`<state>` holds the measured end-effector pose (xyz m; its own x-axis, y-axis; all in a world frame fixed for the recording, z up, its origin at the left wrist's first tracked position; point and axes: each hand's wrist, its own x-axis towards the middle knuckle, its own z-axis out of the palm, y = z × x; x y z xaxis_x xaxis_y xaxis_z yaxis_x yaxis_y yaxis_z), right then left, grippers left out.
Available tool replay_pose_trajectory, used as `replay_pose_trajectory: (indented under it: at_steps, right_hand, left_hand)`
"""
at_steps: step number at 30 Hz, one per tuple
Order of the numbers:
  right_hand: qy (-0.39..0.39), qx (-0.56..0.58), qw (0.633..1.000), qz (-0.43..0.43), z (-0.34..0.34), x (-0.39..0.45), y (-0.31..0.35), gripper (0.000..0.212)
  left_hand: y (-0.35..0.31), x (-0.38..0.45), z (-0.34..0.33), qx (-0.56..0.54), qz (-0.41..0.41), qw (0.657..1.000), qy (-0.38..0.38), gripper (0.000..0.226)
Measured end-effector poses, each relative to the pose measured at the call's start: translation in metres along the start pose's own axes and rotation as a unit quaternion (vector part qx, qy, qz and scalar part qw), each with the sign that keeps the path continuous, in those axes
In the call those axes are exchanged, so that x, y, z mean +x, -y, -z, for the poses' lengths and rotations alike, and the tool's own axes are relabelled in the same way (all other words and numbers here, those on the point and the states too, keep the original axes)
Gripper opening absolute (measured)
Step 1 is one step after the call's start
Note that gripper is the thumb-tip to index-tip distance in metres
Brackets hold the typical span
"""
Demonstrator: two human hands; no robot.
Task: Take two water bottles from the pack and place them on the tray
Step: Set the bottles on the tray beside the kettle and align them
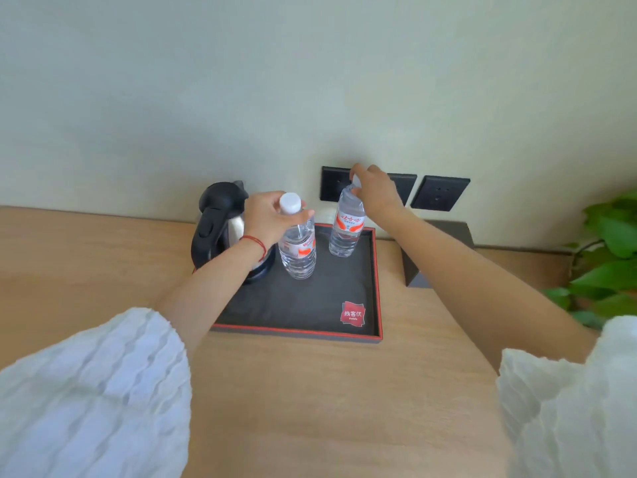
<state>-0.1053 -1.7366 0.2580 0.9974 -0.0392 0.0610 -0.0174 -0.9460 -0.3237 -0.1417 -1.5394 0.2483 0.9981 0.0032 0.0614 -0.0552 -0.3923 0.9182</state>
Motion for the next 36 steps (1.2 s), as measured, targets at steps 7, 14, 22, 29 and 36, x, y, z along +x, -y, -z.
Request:
replay_pose_trajectory:
  at_steps: [7, 14, 22, 29, 36]
  right_hand:
    - [-0.016, 0.041, 0.999, -0.005, -0.002, -0.001, -0.019, 0.022]
    - [0.000, 0.036, 0.999, 0.031, 0.003, -0.005, -0.018, 0.023]
    - [0.023, 0.005, 0.997, 0.075, 0.001, 0.001, 0.001, 0.028]
    - [0.011, -0.005, 0.998, 0.063, -0.002, -0.001, 0.006, 0.029]
    - [0.012, 0.009, 0.998, 0.055, 0.001, -0.001, 0.007, 0.028]
  left_hand:
    - [0.012, 0.040, -0.044, 0.017, 0.012, 0.998, -0.057, 0.043]
    - [0.004, 0.047, -0.028, 0.048, -0.007, 0.988, 0.144, 0.030]
    - [-0.003, 0.056, -0.030, 0.353, -0.098, 0.930, -0.004, 0.050]
    - [-0.006, 0.048, -0.051, 0.293, -0.048, 0.955, 0.025, 0.054]
    - [0.002, 0.058, -0.030, 0.127, -0.015, 0.989, 0.071, 0.045]
